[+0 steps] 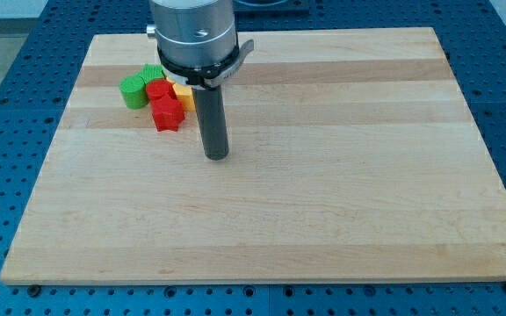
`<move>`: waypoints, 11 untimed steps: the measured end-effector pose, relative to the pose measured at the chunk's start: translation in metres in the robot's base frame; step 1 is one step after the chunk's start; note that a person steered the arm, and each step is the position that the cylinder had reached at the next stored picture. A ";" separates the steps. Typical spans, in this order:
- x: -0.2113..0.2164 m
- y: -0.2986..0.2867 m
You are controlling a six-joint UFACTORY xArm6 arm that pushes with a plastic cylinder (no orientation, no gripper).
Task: Move your arm above the yellow heart
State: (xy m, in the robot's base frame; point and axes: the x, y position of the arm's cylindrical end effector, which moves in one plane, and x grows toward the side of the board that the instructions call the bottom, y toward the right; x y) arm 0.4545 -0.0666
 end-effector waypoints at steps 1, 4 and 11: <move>0.000 0.000; -0.006 -0.003; -0.200 -0.095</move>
